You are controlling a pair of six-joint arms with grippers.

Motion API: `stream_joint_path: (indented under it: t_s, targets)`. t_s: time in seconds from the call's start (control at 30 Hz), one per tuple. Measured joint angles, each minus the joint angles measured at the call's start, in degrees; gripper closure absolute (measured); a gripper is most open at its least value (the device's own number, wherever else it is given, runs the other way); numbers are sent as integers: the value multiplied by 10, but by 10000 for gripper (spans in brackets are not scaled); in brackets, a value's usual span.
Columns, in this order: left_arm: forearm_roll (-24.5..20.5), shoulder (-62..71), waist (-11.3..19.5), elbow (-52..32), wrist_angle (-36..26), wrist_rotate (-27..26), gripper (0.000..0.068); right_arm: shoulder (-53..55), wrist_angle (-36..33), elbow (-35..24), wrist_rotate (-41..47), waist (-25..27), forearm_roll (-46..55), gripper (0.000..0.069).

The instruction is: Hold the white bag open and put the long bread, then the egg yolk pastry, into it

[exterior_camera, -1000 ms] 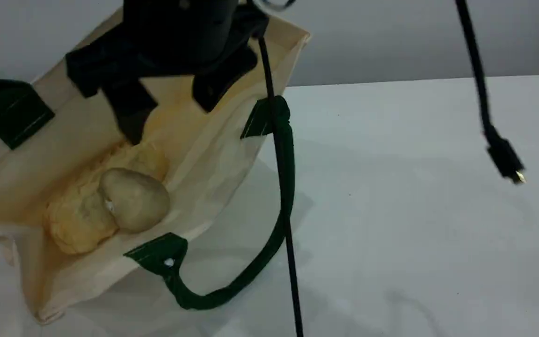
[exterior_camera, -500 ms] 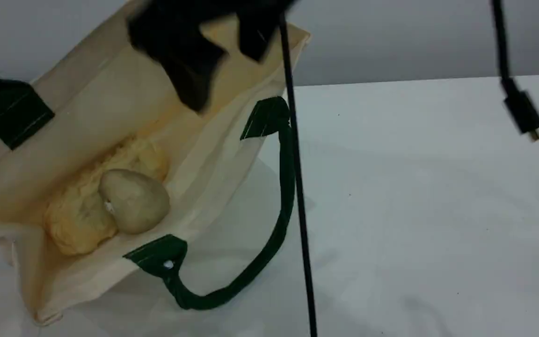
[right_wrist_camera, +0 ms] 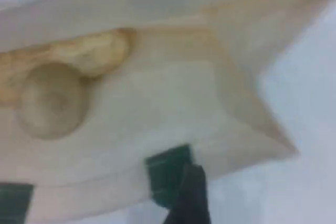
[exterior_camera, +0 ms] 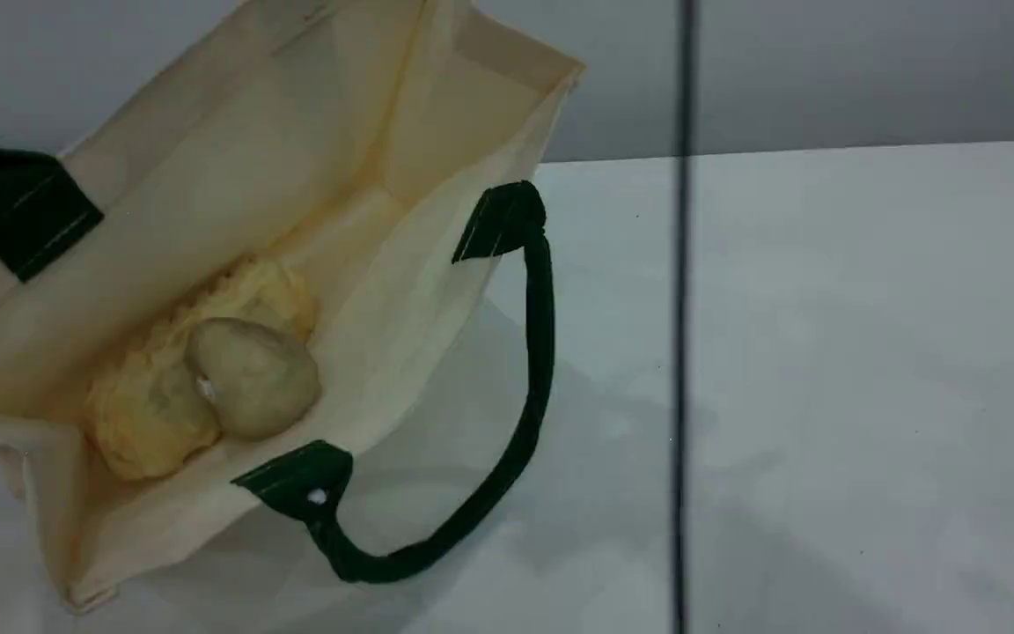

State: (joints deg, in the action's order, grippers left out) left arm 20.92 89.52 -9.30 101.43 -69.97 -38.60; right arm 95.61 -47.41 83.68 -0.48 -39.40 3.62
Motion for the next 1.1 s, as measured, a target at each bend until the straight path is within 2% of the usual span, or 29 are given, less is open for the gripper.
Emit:
stream_joint_path:
  t_s: [0.2,0.33,0.53,0.63,0.7,0.87,0.93,1.0,1.1]
  targets:
    - [0,0,0,0,0,0,602,-60,89,-95,59,98,-16,102]
    - [0,0,0,0,0,0,602,-94,113,-144,101,152,-11,102]
    - [4,0,0,0,0,1,602,-102,111,-150,99,162,5,102]
    - [4,0,0,0,0,1,580,-105,107,-150,109,162,8,102]
    - [7,0,0,0,1,1,531,-106,105,-150,109,162,10,102]
    - [18,0,0,0,2,1,296,-106,102,-150,108,161,12,102]
    - [28,0,0,0,2,1,223,-106,102,-150,108,161,13,102]
    - [36,0,0,0,2,3,174,-107,100,-150,108,161,13,102]
    - [36,-4,0,0,2,21,151,-122,93,-150,108,161,22,102]
